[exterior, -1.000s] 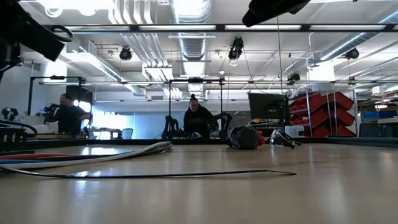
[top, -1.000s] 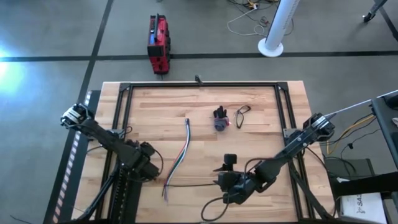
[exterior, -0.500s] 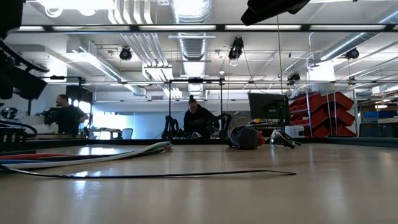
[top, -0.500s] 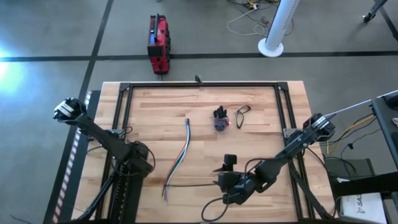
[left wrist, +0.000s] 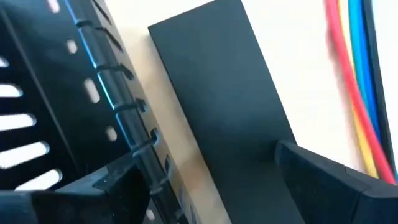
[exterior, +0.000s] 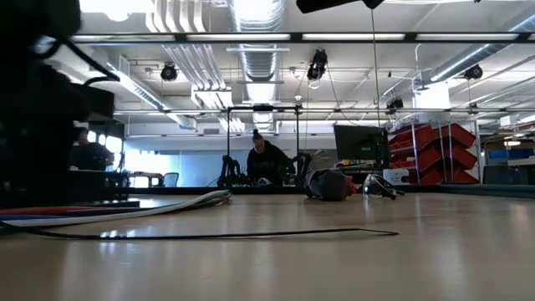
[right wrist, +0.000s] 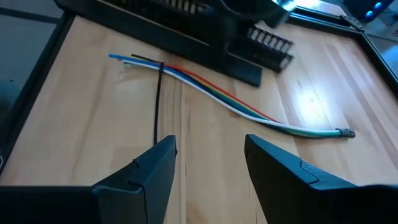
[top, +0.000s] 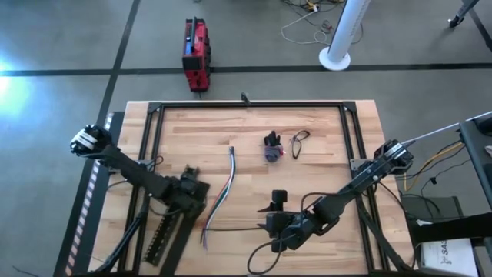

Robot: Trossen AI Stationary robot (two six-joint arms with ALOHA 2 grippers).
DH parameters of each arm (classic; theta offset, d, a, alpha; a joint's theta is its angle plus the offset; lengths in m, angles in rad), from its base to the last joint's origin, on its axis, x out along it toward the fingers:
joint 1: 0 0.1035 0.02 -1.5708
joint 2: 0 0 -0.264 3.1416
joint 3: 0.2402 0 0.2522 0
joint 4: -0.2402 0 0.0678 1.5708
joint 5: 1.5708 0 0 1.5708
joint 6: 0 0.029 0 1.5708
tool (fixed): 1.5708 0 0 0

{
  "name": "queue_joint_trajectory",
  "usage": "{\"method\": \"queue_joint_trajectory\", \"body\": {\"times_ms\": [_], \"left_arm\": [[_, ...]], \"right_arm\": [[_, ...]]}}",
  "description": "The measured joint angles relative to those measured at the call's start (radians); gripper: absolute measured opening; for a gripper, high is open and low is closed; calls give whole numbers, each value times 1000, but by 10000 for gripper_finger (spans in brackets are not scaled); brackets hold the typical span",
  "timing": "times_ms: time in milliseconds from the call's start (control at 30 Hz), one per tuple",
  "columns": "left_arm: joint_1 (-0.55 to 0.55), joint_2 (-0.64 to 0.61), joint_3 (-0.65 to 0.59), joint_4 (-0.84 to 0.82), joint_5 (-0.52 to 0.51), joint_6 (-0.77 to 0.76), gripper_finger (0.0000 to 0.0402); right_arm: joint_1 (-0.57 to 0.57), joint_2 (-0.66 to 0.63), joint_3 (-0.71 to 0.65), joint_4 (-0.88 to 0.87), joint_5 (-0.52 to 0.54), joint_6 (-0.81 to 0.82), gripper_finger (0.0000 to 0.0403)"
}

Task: Ziptie cables
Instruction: Put the ziptied cable wires into the black cable duct

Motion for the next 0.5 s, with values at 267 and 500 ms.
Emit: {"method": "queue_joint_trajectory", "body": {"times_ms": [267,500], "left_arm": [[219,212,83,206,-12,358,308],[310,355,304,235,-6,630,308]], "right_arm": [[-2,0,0,4,0,-16,180],[-25,0,-1,-15,1,42,180]]}}
